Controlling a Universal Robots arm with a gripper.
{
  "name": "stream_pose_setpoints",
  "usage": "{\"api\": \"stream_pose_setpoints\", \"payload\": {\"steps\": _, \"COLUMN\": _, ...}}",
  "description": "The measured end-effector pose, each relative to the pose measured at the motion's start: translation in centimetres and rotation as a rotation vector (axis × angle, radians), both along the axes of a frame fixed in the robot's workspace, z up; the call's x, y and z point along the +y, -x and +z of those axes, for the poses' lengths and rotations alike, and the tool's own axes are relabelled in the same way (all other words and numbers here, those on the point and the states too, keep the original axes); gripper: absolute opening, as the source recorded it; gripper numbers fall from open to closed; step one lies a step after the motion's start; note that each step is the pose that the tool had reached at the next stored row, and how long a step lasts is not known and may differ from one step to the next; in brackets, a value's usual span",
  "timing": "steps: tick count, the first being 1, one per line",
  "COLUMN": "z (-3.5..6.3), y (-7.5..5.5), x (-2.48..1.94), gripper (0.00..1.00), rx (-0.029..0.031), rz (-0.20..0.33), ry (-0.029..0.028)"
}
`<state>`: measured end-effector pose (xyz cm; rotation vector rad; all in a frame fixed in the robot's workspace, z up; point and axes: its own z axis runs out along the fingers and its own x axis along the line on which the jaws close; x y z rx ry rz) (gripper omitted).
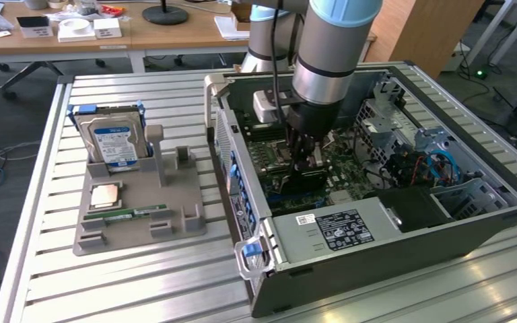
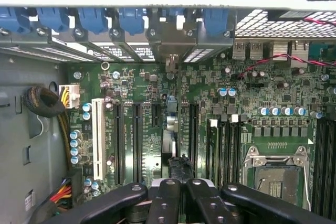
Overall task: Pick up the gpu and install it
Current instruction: 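Press down on the gpu until it lock into place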
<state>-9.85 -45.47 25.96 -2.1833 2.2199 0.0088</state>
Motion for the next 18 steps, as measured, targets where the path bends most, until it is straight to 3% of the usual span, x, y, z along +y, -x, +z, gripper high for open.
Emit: {"api": "stream_pose_setpoints", "payload": {"steps": 18, "z": -0.04, "y": 0.08, "x": -0.03, "gripper": 0.11, "rx": 0.0, "rz": 0.0, "ry": -0.0001}}
